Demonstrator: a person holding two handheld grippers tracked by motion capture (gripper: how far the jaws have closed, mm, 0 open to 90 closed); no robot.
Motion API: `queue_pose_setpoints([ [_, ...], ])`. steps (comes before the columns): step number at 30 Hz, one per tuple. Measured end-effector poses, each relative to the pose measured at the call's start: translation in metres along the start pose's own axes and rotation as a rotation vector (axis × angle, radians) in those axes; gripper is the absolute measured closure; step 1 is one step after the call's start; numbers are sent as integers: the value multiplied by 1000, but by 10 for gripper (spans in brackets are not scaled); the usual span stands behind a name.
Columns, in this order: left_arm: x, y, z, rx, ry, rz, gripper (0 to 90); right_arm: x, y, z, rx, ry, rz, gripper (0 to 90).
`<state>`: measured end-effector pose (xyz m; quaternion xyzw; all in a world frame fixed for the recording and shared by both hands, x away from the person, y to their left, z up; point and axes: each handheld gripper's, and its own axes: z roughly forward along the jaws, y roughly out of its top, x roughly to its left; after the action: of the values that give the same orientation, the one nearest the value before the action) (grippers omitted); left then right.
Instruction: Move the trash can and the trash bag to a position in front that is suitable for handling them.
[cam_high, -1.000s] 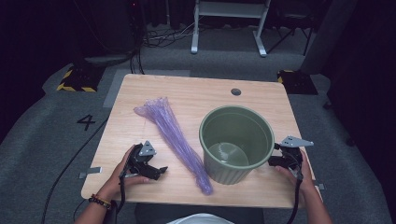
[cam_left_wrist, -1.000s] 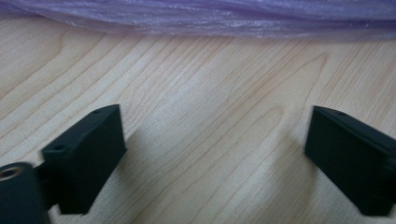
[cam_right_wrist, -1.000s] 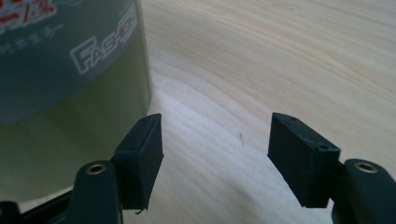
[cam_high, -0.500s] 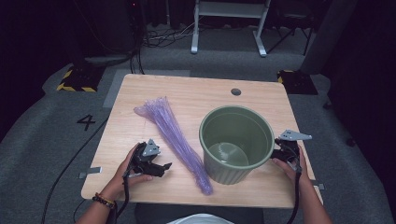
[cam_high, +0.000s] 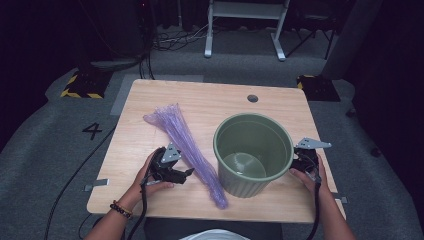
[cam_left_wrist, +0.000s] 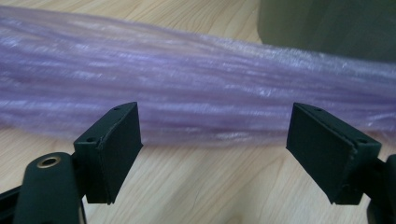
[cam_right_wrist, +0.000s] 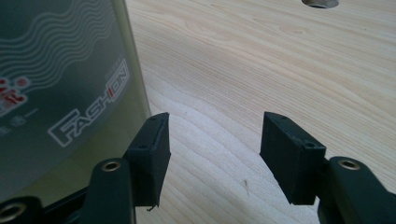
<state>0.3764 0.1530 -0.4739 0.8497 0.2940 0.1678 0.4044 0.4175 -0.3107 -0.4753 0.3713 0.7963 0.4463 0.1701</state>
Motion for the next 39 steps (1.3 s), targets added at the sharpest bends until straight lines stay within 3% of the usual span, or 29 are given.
queue_pose_setpoints([
  [2,-3,4,5,0,-2,13,191,0,0,1,2,1,0,443],
  [6,-10,13,22,49,19,34,265,1,-2,3,13,0,5,451],
  [8,-13,15,33,67,-4,38,296,3,-3,4,6,10,3,452],
  [14,-7,14,51,104,-24,32,366,6,-6,6,1,52,6,452],
  [18,-2,11,52,114,-30,26,374,8,-6,7,-4,64,7,447],
  [29,13,4,51,82,-64,-5,345,10,-8,10,2,68,25,450],
  [39,28,1,49,80,-53,-14,340,13,-9,12,13,94,26,442],
])
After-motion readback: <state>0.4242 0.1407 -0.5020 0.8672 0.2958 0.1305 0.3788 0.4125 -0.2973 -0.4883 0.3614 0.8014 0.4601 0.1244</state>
